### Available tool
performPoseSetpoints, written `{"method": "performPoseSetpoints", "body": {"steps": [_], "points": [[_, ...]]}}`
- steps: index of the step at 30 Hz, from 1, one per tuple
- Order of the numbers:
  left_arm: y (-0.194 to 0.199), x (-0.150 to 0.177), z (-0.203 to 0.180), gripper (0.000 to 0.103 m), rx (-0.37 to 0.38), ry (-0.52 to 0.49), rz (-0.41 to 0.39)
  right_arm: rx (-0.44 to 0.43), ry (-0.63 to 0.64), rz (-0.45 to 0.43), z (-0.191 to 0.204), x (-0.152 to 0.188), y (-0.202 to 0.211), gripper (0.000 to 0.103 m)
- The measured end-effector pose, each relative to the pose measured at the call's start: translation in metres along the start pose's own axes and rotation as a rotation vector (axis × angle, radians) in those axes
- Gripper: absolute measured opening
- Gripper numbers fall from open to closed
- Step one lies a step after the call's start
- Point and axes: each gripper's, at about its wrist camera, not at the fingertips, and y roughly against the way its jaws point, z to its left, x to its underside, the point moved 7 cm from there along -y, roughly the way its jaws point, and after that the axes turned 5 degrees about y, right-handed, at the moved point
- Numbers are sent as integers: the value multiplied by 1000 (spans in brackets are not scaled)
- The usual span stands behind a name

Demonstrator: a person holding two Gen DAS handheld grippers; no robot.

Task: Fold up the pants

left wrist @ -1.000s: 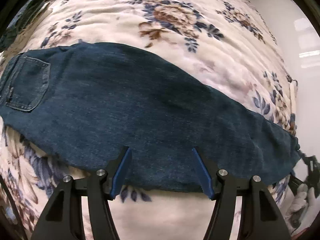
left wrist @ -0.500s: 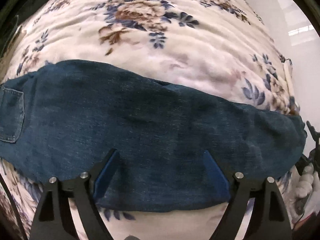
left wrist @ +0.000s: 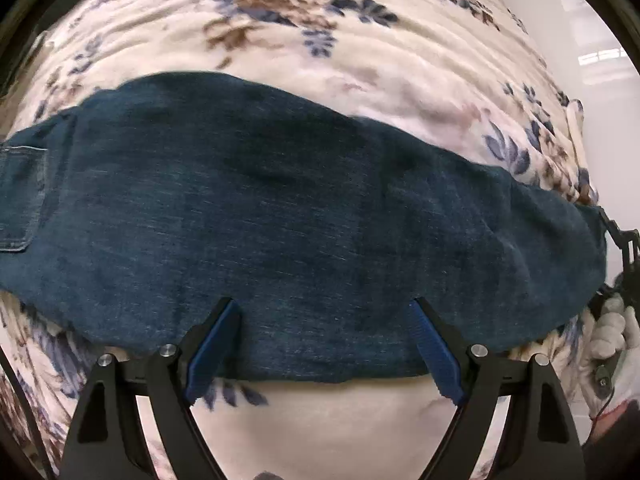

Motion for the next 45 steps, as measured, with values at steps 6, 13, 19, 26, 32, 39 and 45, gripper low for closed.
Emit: {"method": "performPoseSetpoints", "body": {"steps": [6, 13, 19, 26, 32, 39, 45], "points": [[32, -28, 28, 86, -35, 46, -134, 38, 56, -101, 34, 17, 37, 17], [77, -62, 118, 86, -74, 168, -256, 119, 33, -206, 43, 22, 80, 14], [87, -57, 193, 86, -127, 256, -264, 184, 193, -240, 105, 51, 79, 14], [93, -48, 247, 86, -142, 251, -223, 328, 607, -231, 257, 178, 40, 14], [103, -48, 291, 86, -160, 212, -209, 405, 810, -142, 312, 296, -44, 14], [105, -47, 348, 86, -164, 244, -203, 471, 1043, 44, 312, 419, -149, 14], [98, -38, 386, 86, -170, 295, -174, 545, 1278, 239, 281, 514, -219, 14]]}}
